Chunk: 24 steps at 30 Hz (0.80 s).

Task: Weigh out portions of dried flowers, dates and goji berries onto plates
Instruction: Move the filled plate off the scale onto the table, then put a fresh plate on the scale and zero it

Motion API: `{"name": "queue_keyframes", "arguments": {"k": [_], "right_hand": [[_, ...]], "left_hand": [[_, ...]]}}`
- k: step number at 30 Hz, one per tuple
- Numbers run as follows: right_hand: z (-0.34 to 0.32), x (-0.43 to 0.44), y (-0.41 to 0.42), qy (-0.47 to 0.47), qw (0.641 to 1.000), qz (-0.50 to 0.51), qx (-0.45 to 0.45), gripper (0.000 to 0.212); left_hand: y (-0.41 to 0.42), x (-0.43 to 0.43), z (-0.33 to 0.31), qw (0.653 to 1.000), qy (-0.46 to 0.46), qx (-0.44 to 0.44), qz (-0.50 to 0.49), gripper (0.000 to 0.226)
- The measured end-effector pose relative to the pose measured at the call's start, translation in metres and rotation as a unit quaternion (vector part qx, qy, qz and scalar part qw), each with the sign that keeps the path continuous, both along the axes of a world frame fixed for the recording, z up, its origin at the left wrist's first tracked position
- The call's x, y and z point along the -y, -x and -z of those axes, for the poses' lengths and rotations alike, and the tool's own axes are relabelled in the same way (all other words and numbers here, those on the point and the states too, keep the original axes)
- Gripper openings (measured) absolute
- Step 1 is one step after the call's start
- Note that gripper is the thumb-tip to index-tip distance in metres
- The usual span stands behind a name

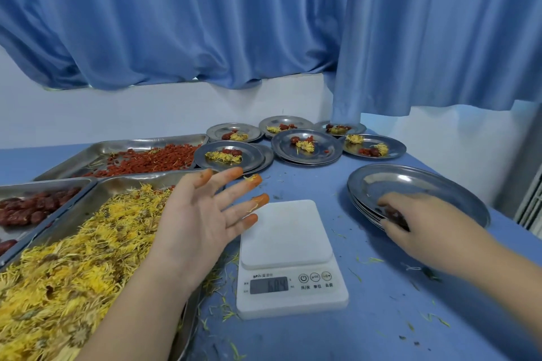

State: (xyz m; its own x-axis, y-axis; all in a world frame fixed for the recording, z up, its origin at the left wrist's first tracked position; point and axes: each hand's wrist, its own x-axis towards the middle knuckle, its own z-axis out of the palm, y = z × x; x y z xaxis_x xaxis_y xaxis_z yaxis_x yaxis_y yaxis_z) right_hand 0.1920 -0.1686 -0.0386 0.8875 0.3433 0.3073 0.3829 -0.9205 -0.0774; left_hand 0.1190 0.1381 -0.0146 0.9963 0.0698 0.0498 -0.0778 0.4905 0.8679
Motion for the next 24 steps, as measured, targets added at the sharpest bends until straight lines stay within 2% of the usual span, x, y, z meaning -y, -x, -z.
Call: {"name": "queue_keyframes", "arguments": {"k": [5, 8, 13, 15, 18, 21, 24], "right_hand": [[0.001, -0.007, 0.004, -0.001, 0.999, 0.03, 0.032, 0.007], [0.001, -0.006, 0.003, -0.012, 0.997, 0.045, 0.059, 0.018], [-0.004, -0.003, 0.001, -0.041, 0.986, 0.047, 0.153, 0.013], [-0.007, 0.0, 0.0, -0.069, 0.971, 0.008, 0.227, 0.008], [-0.009, 0.002, 0.001, -0.11, 0.928, -0.099, 0.343, 0.006], [-0.008, -0.008, 0.009, -0.114, 0.889, -0.195, 0.398, 0.011], [-0.002, -0.027, 0.022, -0.092, 0.867, -0.252, 0.42, 0.015]], "left_hand": [[-0.001, -0.001, 0.001, 1.0, -0.011, 0.003, 0.006, 0.046], [-0.001, -0.002, 0.002, 1.0, -0.012, 0.005, 0.001, 0.046], [-0.002, -0.002, 0.002, 1.0, -0.01, 0.011, -0.002, 0.047], [-0.002, -0.002, 0.003, 1.0, -0.008, 0.009, -0.013, 0.046], [-0.002, -0.002, 0.004, 0.997, -0.002, 0.003, -0.071, 0.038], [-0.002, -0.004, 0.004, 0.989, 0.009, 0.001, -0.144, 0.031], [0.0, -0.005, 0.003, 0.982, 0.023, 0.006, -0.188, 0.027]]}}
